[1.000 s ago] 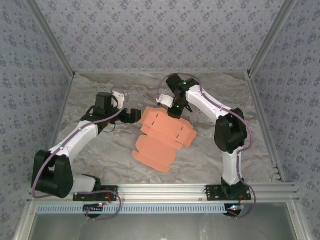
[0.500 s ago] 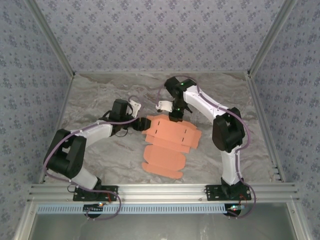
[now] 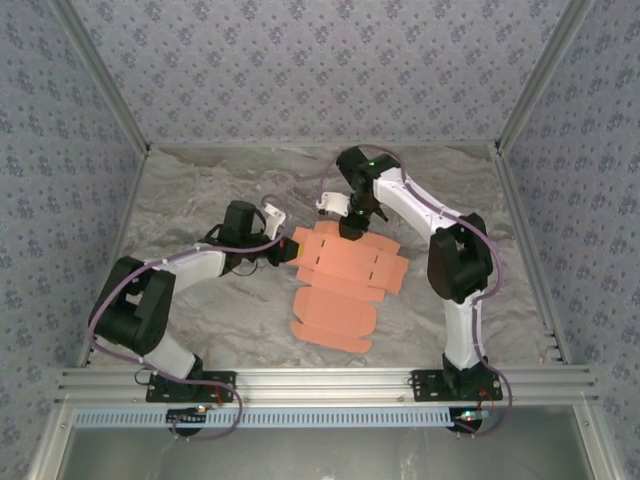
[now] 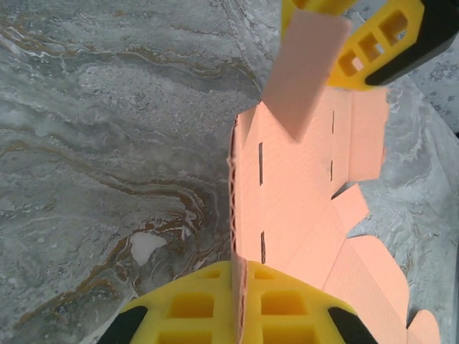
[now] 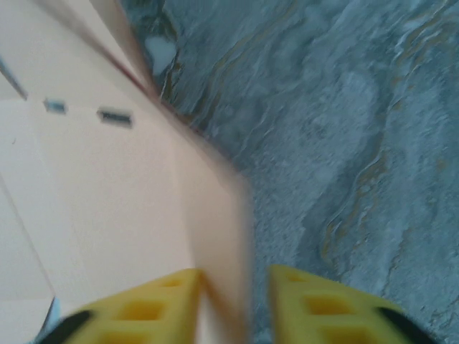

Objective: Fold the paper box

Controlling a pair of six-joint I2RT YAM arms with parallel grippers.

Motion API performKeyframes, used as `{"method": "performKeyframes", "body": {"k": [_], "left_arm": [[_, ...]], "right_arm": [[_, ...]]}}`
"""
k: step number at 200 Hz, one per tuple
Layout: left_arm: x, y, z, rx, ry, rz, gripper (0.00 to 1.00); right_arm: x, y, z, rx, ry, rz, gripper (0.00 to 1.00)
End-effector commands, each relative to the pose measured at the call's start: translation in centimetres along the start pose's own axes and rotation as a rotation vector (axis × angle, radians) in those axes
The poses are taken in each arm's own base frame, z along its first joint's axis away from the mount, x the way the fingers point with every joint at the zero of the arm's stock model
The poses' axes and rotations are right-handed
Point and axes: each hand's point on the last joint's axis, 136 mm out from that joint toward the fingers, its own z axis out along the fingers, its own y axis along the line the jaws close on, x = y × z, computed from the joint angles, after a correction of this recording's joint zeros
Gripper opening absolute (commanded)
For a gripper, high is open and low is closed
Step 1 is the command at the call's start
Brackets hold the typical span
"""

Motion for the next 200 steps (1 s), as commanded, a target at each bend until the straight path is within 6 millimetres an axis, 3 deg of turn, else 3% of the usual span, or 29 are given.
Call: {"method": "performKeyframes", "body": {"k": [1,3,8,13,61,80,106,127,152,182,200], "left_arm": [[-2.0,-0.6,0.3,0.039,-0.057,-0.028,0.00],[-2.1,-0.5,0.3,0.036,-0.065,-0.035,0.00],[-2.4,-0.4,0.3,0.031,-0.084,-0.056,0.00],[-2.6,-0.2,0.3,0.029,-0.104,-0.080,0.00],[-3.5,1.5,0.6,0.001,-0.227,-0.277,0.00],[-3.6,1.6,1.0,0.028,-0.235,-0.331,0.00],[-3.8,1.9,1.0,0.023,-0.250,-0.374,0.00],[-4.2,2.1,0.8,0.025,-0.269,-0.403,0.00],[-4.2,2.1,0.6,0.026,-0.273,-0.408,0.00],[-3.8,2.3,0.6,0.015,-0.270,-0.414,0.00],[-3.5,2.6,0.5,0.002,-0.274,-0.412,0.00]], "right_arm": [[-1.9,-1.2,-4.2,0.028,-0.179,0.112,0.71],[-2.0,-1.1,-4.4,0.023,-0.190,0.129,0.75],[-2.1,-1.2,-5.1,0.022,-0.221,0.167,0.95],[-2.2,-1.4,-5.6,0.029,-0.246,0.208,1.00],[-3.5,-1.1,-8.4,0.277,-0.476,0.402,1.00],[-4.1,0.2,-9.0,0.331,-0.556,0.441,1.00],[-5.5,4.0,-6.5,0.263,-0.545,0.385,1.00],[-5.8,5.8,-2.9,0.187,-0.473,0.433,1.00],[-6.6,7.3,-0.4,0.102,-0.452,0.558,1.00],[-5.7,7.1,2.4,0.116,-0.384,0.708,1.00],[-4.5,6.3,3.0,0.153,-0.346,0.759,0.99]]}}
